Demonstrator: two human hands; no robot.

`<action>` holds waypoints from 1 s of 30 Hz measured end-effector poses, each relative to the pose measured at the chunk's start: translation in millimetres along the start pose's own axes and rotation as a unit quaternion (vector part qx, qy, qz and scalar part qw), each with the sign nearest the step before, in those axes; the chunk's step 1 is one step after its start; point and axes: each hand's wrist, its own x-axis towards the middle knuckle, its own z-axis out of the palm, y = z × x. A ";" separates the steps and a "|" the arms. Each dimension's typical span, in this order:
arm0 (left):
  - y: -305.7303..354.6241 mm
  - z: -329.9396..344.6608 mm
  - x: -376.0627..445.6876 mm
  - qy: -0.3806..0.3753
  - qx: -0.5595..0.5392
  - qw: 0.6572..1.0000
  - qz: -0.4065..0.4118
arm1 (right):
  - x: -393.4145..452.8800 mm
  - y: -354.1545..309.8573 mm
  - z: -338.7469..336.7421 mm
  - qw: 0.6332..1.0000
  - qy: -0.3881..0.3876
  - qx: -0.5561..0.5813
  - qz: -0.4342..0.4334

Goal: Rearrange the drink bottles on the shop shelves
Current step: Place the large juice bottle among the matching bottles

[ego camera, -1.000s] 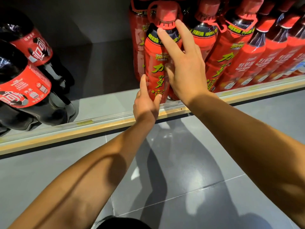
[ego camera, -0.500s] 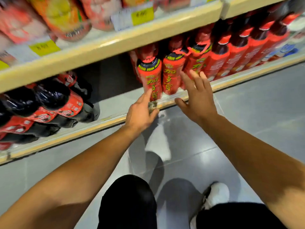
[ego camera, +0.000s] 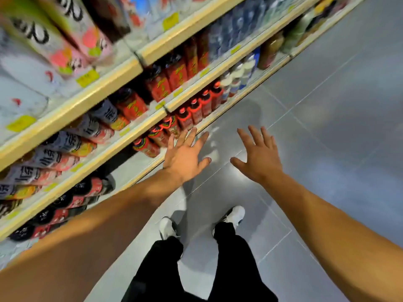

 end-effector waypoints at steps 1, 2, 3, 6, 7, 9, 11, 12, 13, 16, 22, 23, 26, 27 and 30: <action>16.2 -17.6 2.7 0.002 0.003 1.000 0.009 | -5.9 11.0 -18.6 1.000 0.003 0.001 0.010; 32.1 -34.3 6.6 0.004 0.008 1.000 0.015 | -10.3 22.1 -36.8 1.000 0.006 0.002 0.016; 48.0 -49.3 10.3 0.004 0.012 1.000 0.022 | -15.2 33.3 -53.8 1.000 0.008 0.003 0.024; 97.0 -88.5 26.5 0.020 0.025 0.999 0.043 | -24.3 69.8 -99.4 0.999 0.019 0.002 0.037; 112.9 -99.3 33.5 0.027 0.031 0.998 0.049 | -26.0 82.2 -112.6 0.999 0.024 0.000 0.040; 143.2 -117.3 50.9 0.042 0.030 0.997 0.061 | -25.8 108.4 -136.6 0.998 0.037 -0.004 0.043; 171.3 -130.3 69.8 0.048 0.027 0.996 0.069 | -23.3 135.3 -156.7 0.997 0.051 -0.009 0.049; 184.6 -136.0 81.1 0.051 0.026 0.996 0.074 | -19.3 149.1 -165.9 0.997 0.055 -0.011 0.054; 196.8 -141.6 92.8 0.052 0.024 0.995 0.078 | -14.8 162.3 -174.6 0.997 0.056 -0.013 0.058; 229.5 -153.5 134.1 0.060 0.030 0.994 0.092 | 6.4 201.8 -197.4 0.996 0.063 -0.019 0.067; 279.0 -164.6 244.2 0.061 0.026 0.992 0.108 | 86.3 281.2 -237.7 0.995 0.057 -0.039 0.074; 285.5 -168.1 266.7 0.060 0.022 0.992 0.111 | 104.1 294.7 -245.2 0.995 0.059 -0.044 0.072; 305.1 -179.8 334.9 0.046 0.021 0.992 0.113 | 156.9 335.7 -271.1 0.995 0.043 -0.057 0.064; 309.4 -182.0 348.6 0.041 0.024 0.992 0.115 | 167.5 343.8 -277.1 0.996 0.036 -0.063 0.060; 326.3 -202.0 404.3 0.034 0.027 0.994 0.099 | 217.3 376.9 -306.2 0.996 0.020 -0.069 0.048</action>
